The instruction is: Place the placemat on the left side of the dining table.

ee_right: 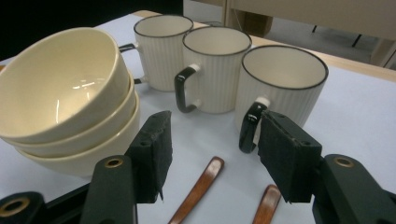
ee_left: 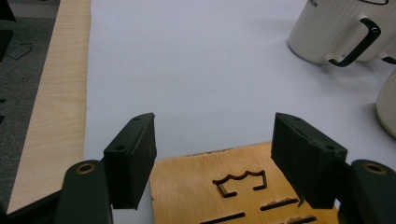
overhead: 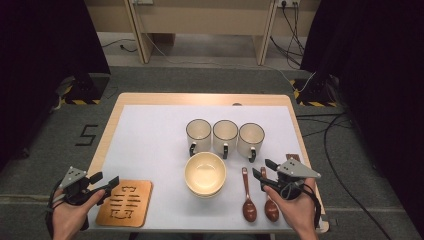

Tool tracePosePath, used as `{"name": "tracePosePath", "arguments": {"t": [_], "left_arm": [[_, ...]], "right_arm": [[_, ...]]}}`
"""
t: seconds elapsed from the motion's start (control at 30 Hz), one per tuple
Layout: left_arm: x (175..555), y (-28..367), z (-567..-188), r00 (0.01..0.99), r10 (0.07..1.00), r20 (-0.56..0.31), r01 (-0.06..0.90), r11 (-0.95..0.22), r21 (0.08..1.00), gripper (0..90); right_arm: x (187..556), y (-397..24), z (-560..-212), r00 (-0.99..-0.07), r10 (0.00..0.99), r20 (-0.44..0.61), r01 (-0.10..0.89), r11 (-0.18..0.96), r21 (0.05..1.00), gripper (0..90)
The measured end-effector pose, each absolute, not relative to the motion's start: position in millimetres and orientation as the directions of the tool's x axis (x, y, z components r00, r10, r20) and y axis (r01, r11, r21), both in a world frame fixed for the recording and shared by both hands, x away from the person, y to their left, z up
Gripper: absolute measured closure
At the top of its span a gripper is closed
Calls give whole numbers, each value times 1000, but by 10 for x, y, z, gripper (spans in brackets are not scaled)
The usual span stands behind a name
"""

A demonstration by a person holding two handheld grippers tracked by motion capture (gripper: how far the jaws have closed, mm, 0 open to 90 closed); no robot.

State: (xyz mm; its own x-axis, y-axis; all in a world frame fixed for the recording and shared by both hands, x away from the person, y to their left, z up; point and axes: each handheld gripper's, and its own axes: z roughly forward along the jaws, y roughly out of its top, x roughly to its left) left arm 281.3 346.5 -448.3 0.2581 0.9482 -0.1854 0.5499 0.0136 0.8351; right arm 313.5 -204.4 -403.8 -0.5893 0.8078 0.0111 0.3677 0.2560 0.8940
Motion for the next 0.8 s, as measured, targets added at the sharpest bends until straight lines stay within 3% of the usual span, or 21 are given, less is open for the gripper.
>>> {"name": "tracePosePath", "arguments": {"t": [0.33,0.8], "left_arm": [[2804,3452,-4462,269,948,-172,550,-5,835,293],[2727,3453,-4481,295,939,-176,549,-15,836,296]], "right_arm": [[3216,-1856,-3895,-631,776,13,334,257,907,452],[3236,-1222,-3772,-743,669,-12,275,322,906,453]]}}
